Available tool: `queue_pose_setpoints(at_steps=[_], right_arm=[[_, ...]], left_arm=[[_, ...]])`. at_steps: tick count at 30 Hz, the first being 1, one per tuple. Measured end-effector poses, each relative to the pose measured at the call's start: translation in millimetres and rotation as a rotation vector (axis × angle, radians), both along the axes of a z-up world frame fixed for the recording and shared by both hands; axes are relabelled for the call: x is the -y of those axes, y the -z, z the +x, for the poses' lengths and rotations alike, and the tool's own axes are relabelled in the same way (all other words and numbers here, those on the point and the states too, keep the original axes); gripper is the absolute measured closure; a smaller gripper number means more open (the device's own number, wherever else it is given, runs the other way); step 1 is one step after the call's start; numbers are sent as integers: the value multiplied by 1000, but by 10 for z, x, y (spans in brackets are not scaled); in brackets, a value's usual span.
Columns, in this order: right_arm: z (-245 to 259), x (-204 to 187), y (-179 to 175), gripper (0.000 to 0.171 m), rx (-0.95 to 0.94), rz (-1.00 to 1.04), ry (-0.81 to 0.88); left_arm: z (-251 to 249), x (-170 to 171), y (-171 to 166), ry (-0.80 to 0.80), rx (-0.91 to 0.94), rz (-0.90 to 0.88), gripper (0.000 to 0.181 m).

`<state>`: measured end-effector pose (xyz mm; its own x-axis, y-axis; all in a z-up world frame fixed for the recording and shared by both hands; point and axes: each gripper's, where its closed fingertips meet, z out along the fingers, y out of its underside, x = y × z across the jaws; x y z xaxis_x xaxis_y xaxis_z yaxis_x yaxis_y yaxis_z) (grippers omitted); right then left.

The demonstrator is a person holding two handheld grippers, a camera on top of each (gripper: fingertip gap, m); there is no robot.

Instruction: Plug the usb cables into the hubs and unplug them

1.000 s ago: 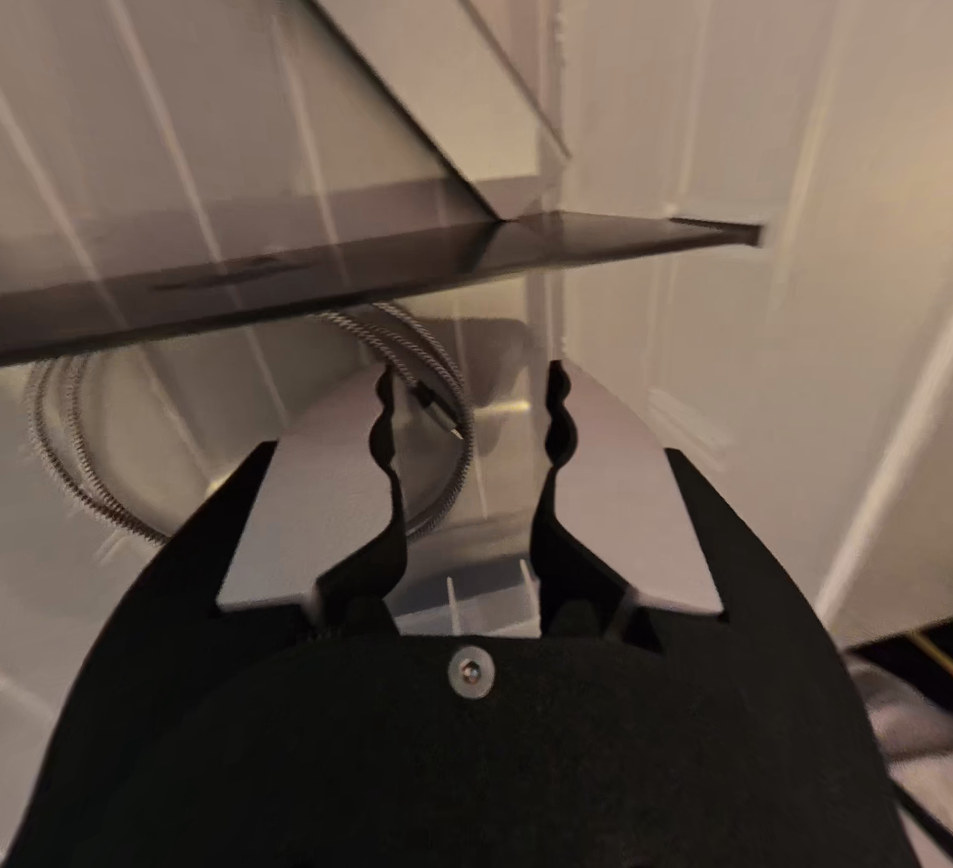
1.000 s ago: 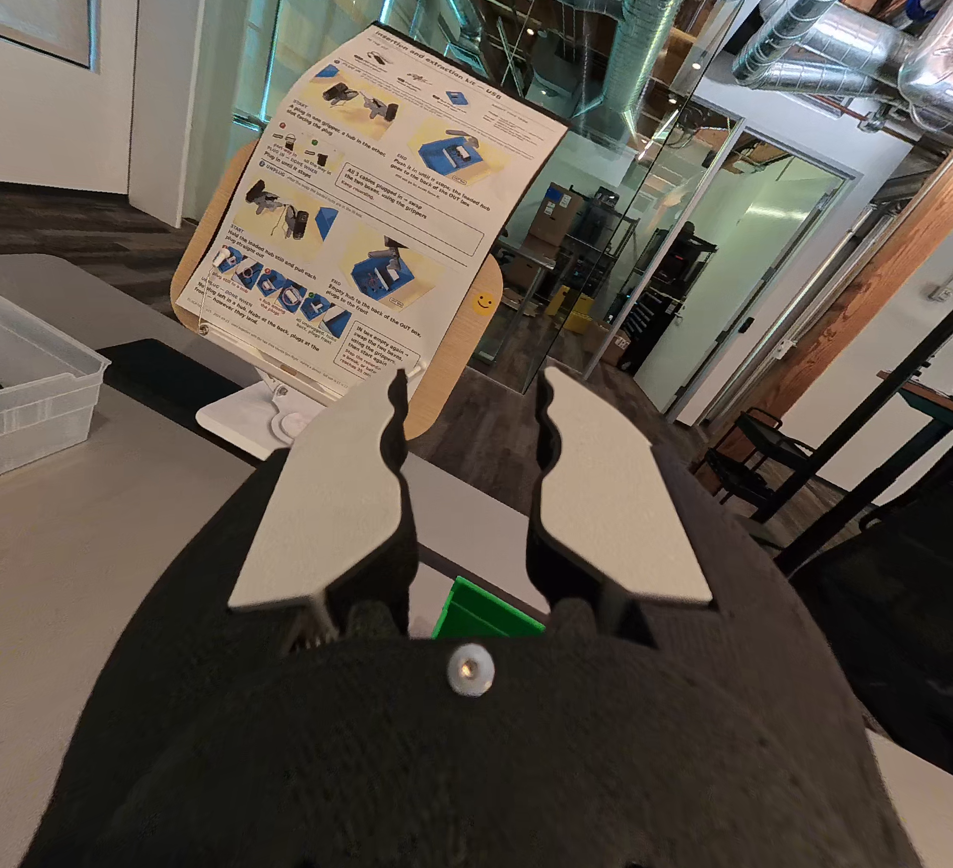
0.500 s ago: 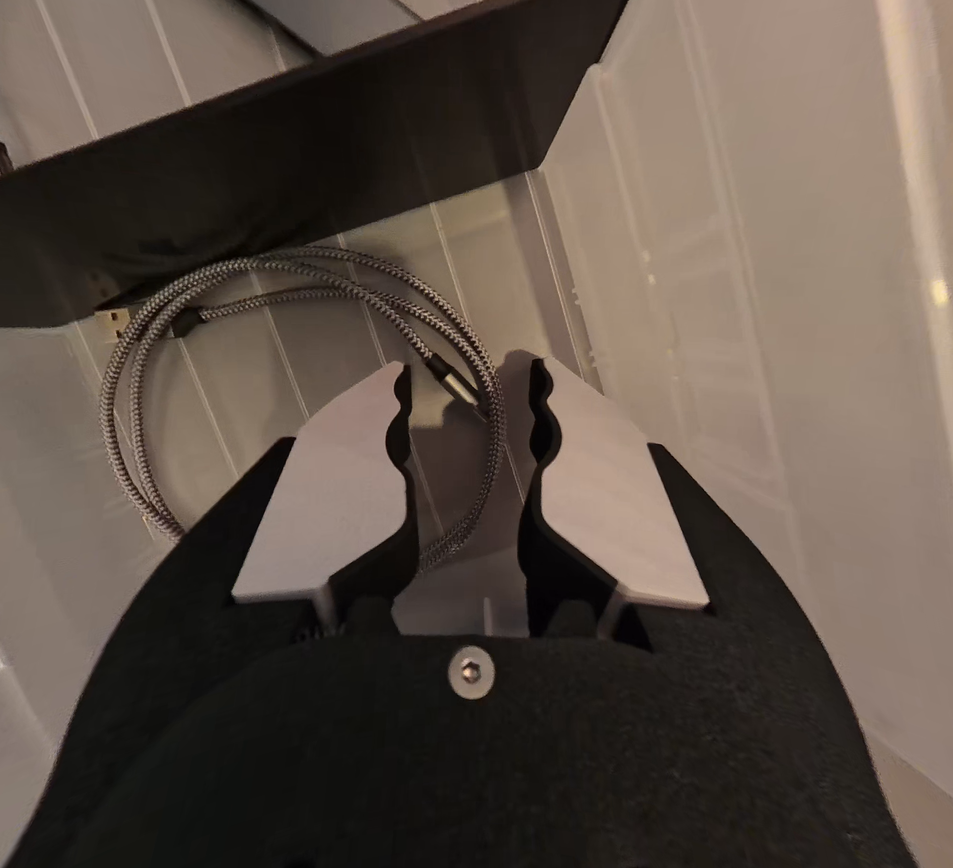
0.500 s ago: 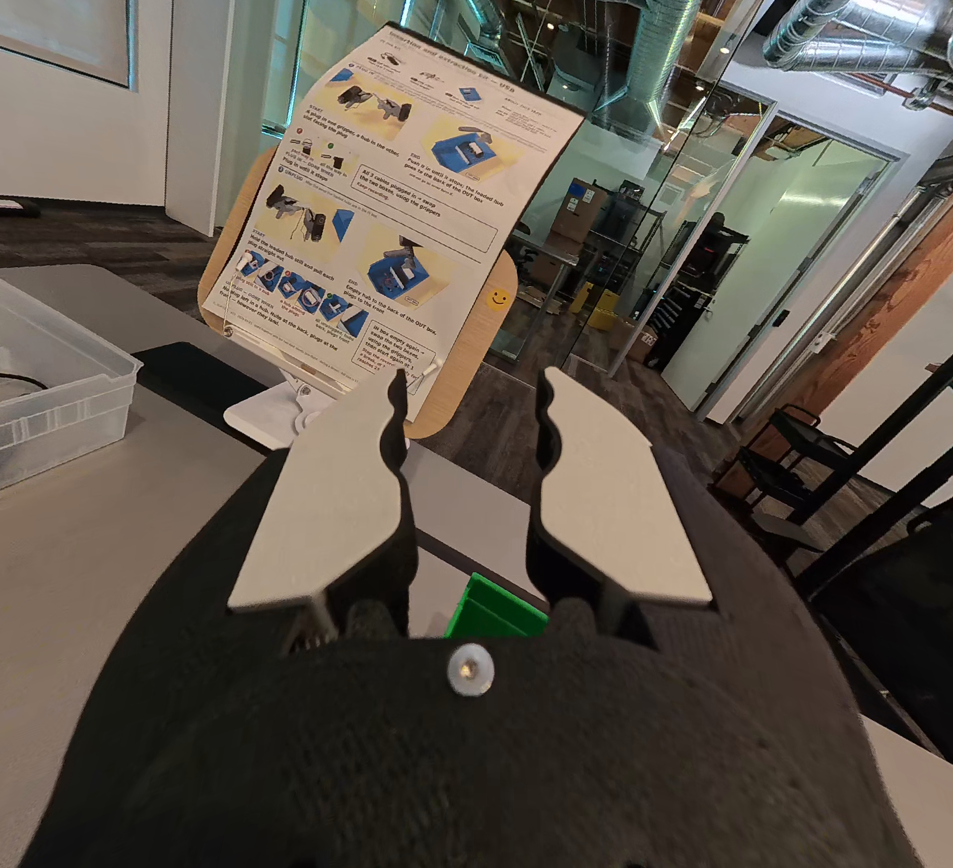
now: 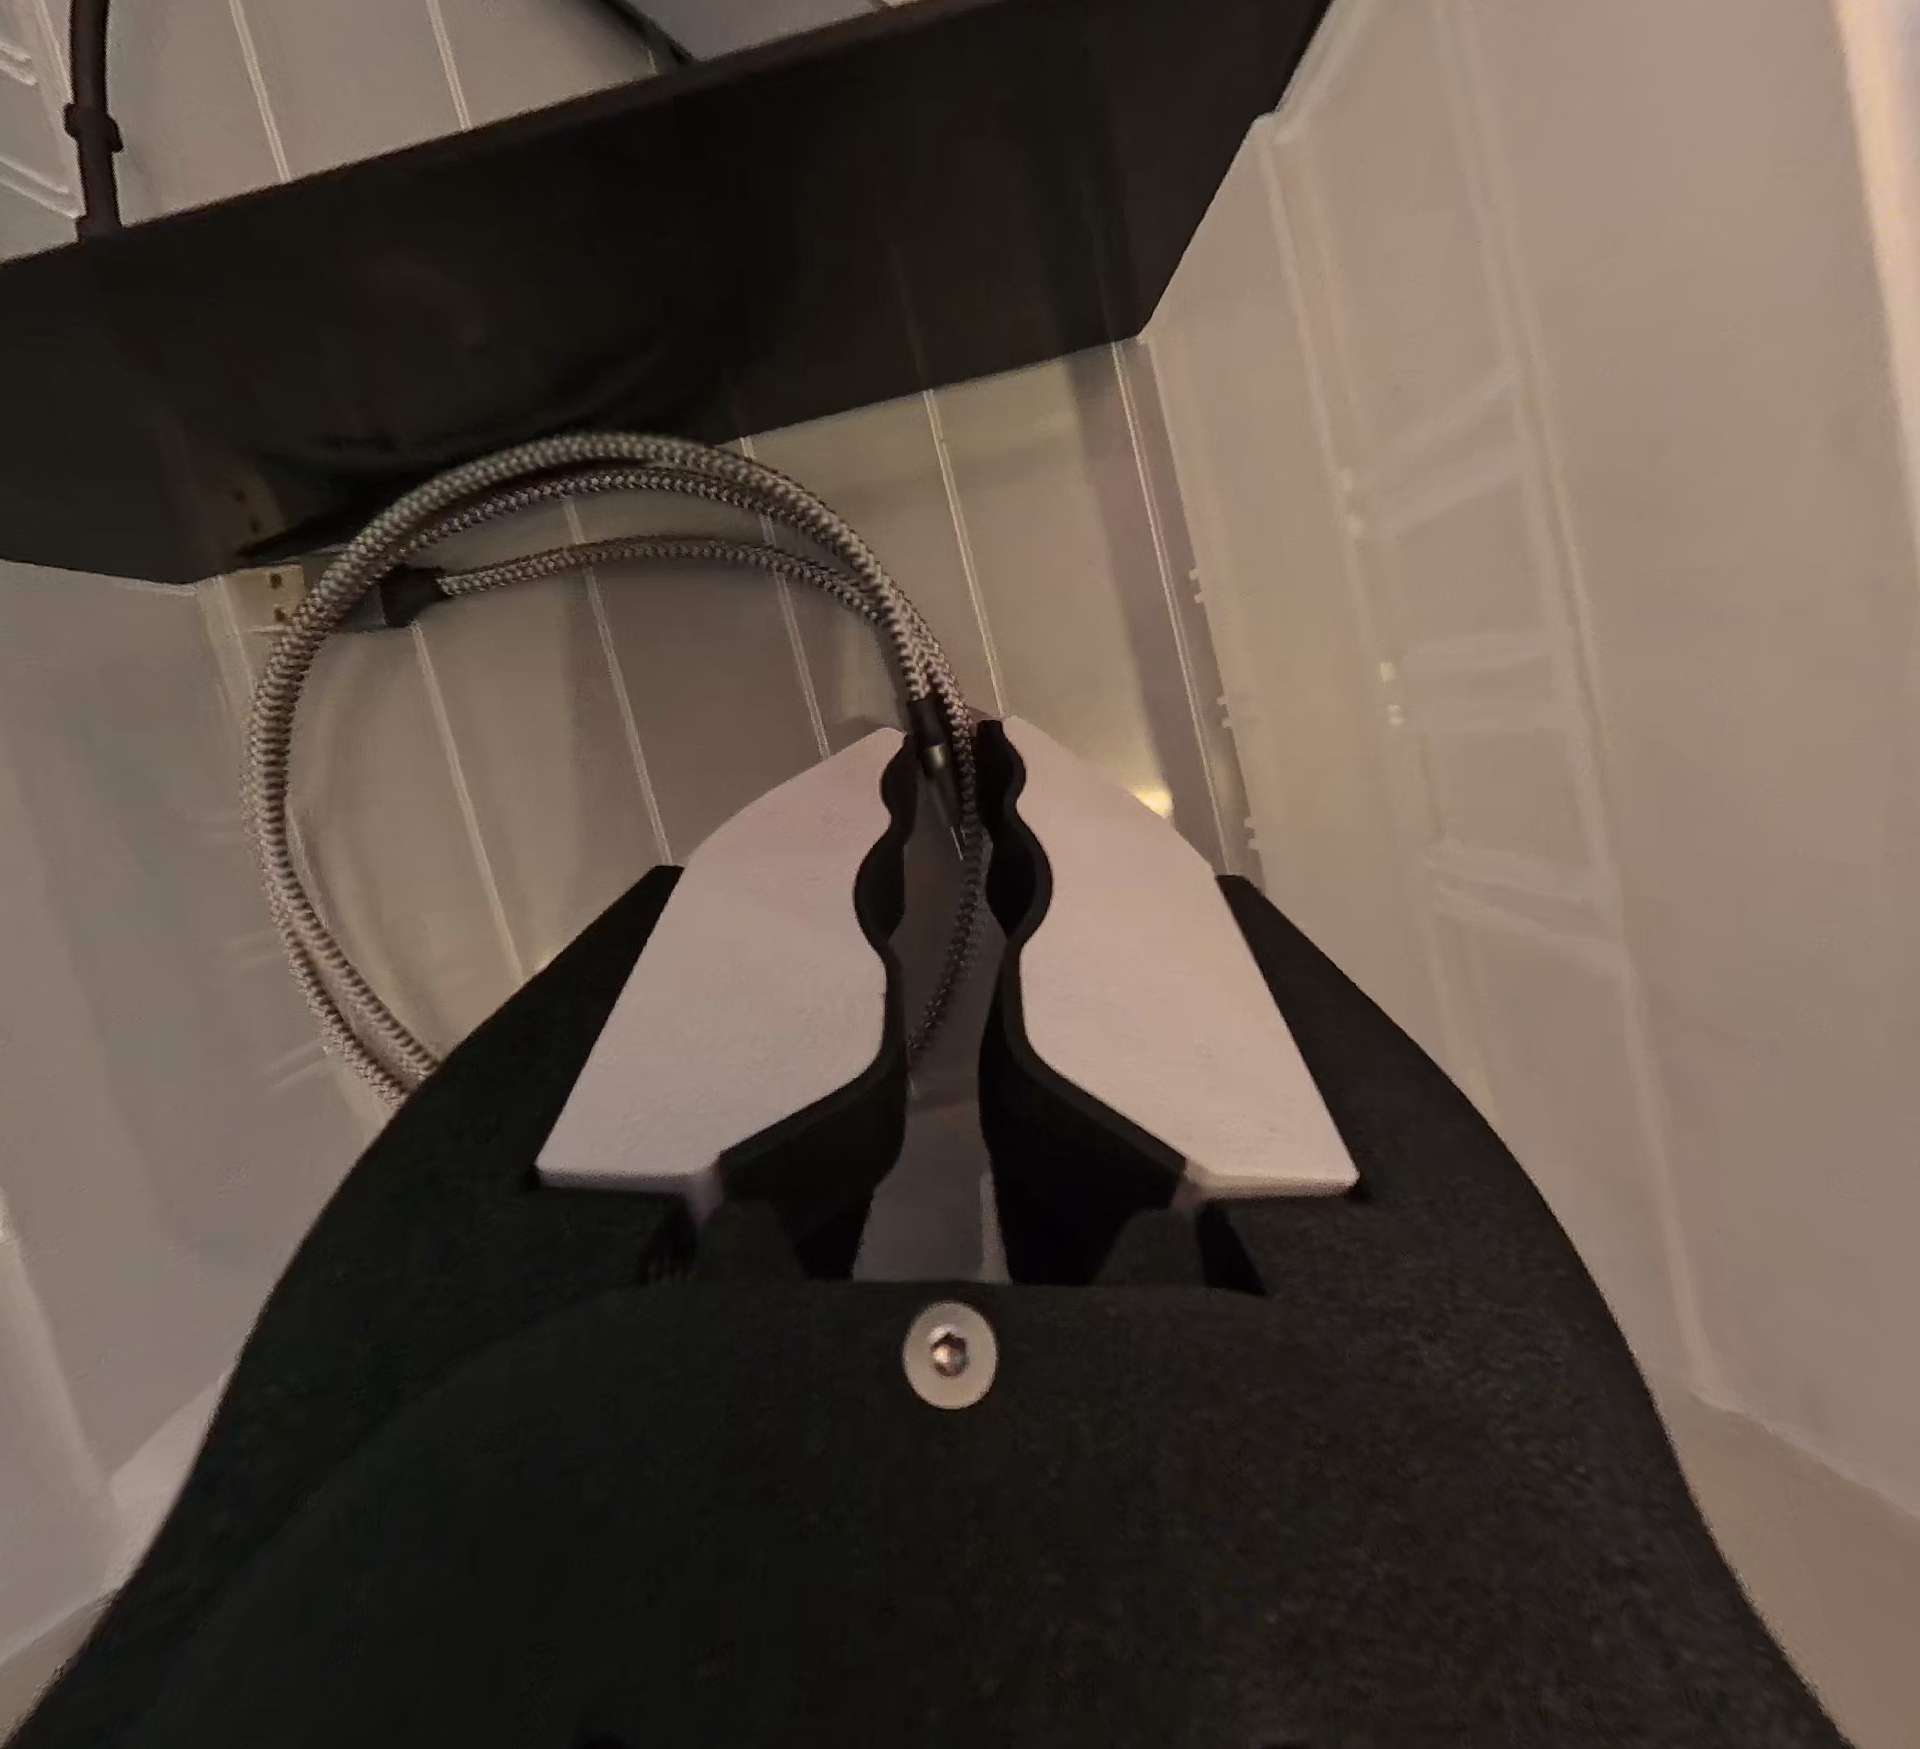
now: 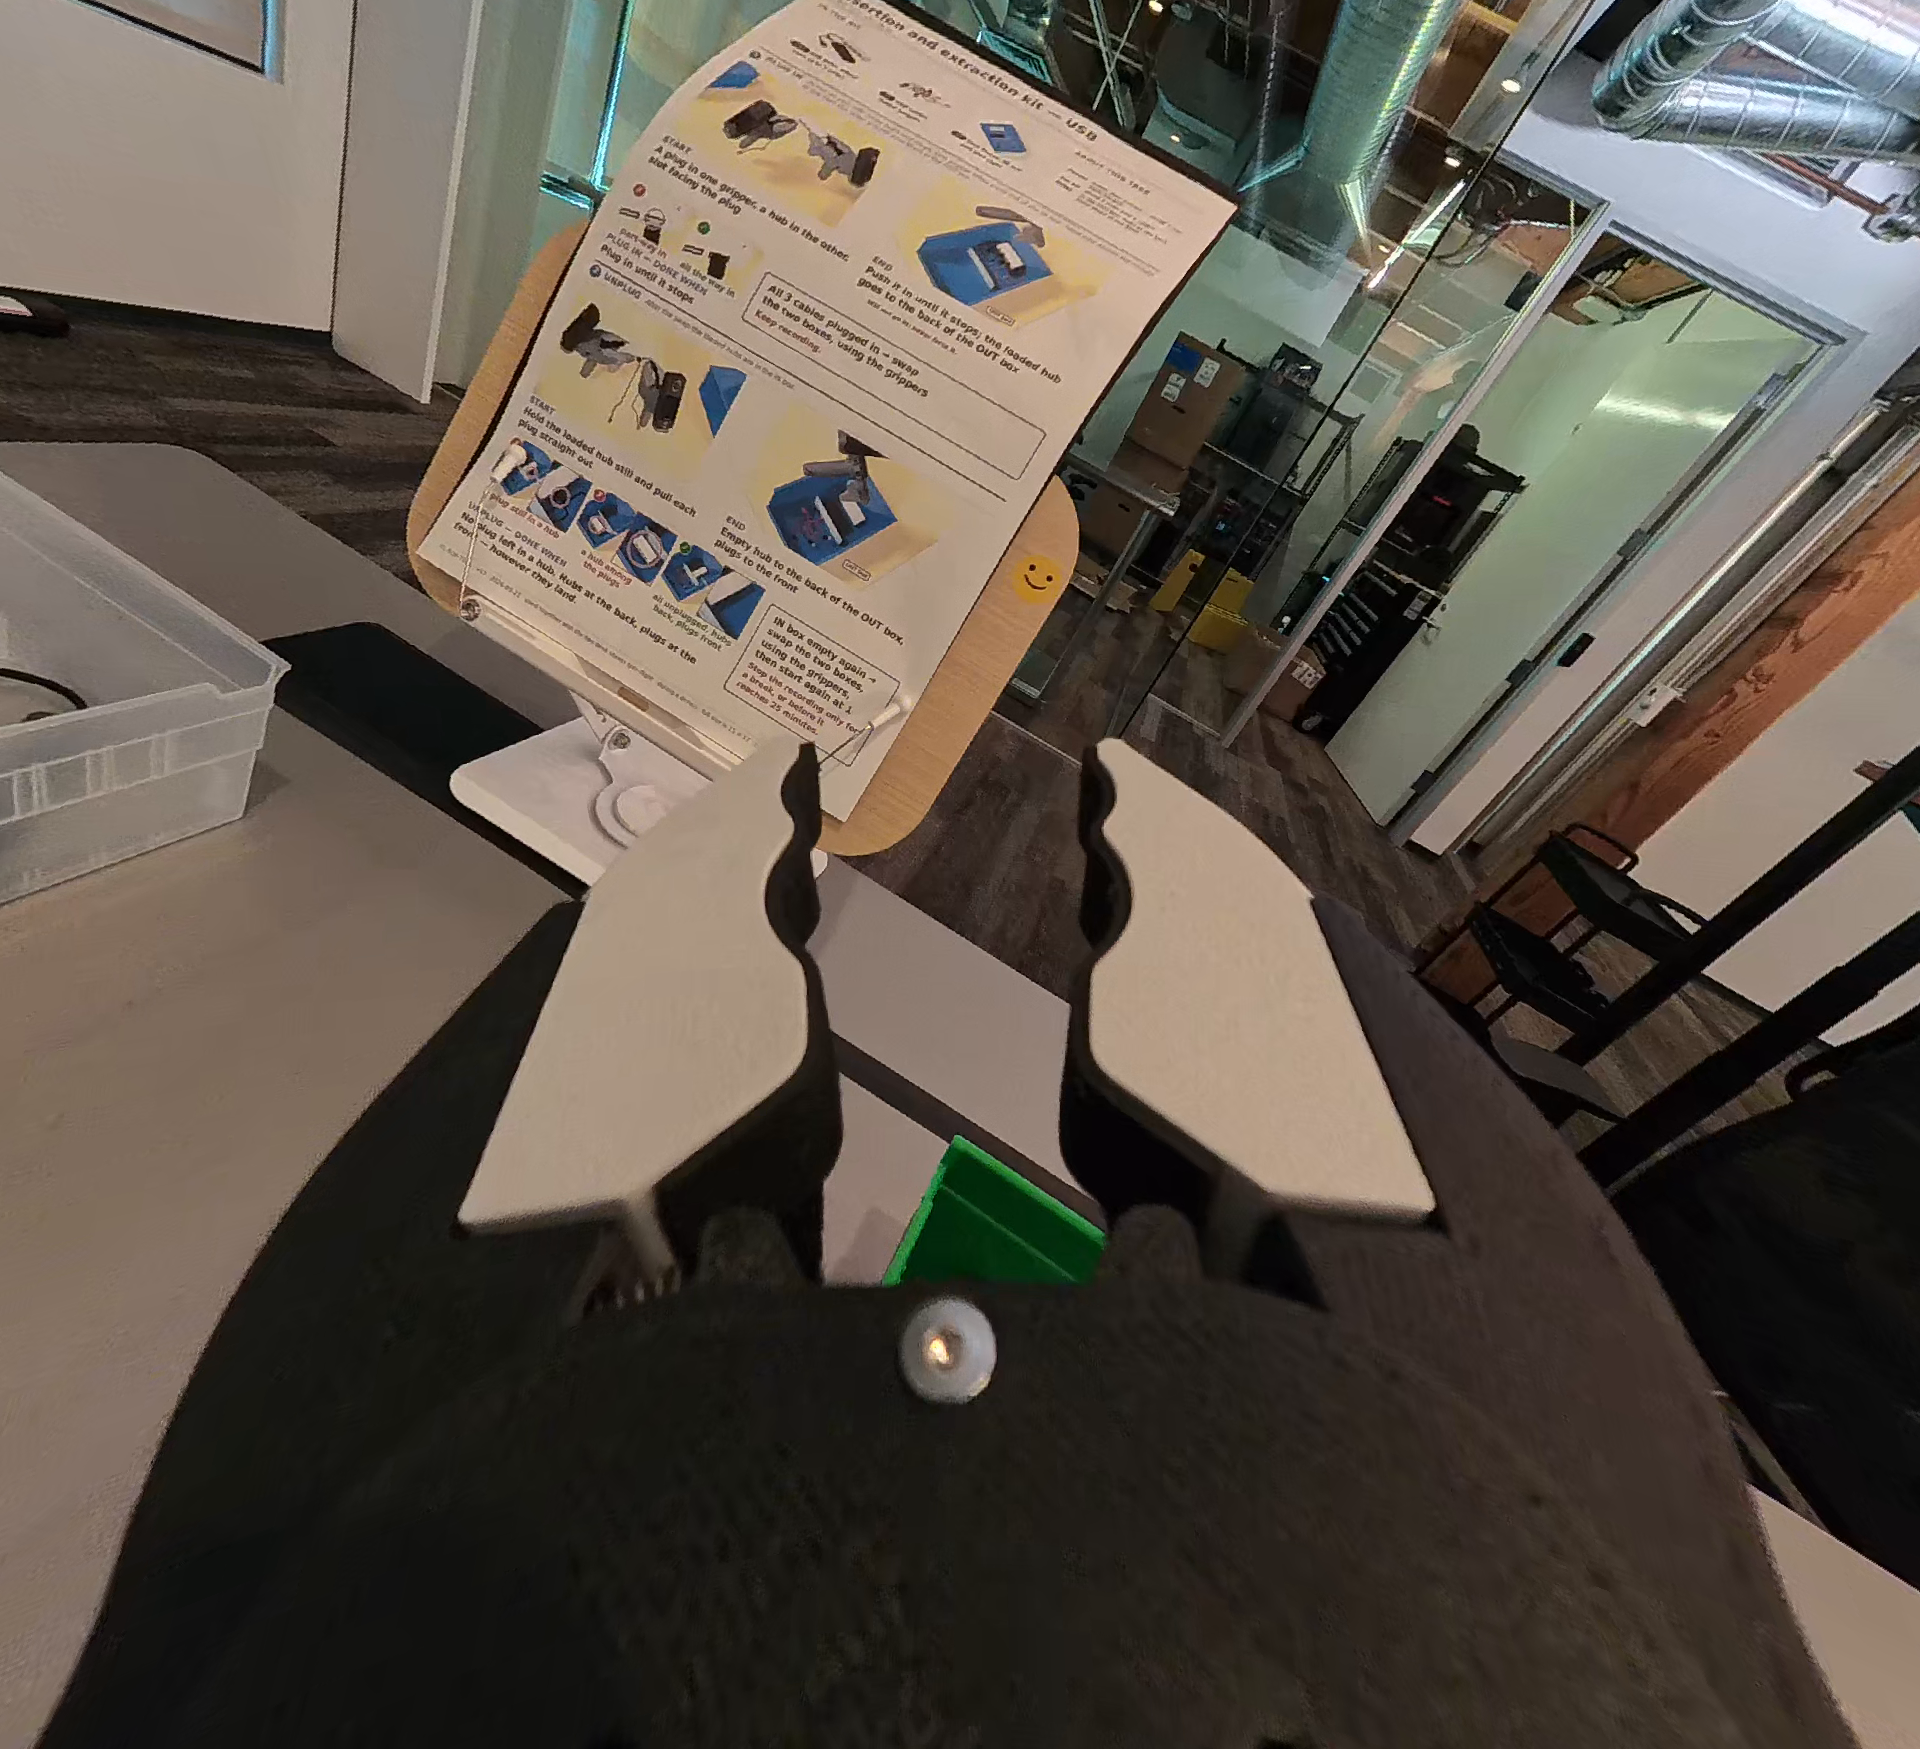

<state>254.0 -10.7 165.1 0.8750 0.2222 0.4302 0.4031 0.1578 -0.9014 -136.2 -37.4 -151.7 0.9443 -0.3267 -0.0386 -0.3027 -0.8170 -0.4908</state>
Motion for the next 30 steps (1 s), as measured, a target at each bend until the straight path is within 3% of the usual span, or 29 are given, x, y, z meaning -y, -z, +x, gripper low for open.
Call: queue_pose_setpoints(at_steps=[7, 15, 22, 25, 30], right_arm=[[30, -18, 2, 123, -8, 0, -2], [57, -25, 1, 123, -13, 0, -3], [55, -39, 31, 123, -3, -11, -7], [51, -26, 32, 123, 10, -11, -11], [85, -3, 32, 123, 14, -14, -16]], left_arm=[[-67, 12, -478, 7, 120, 168, 172], [65, 255, -1671, 78, 420, 384, 172], [662, 469, -2499, 267, 367, 517, 172], [1210, 550, -2430, 415, 327, 495, 172], [2086, 568, -1504, 617, 228, 401, 172]])
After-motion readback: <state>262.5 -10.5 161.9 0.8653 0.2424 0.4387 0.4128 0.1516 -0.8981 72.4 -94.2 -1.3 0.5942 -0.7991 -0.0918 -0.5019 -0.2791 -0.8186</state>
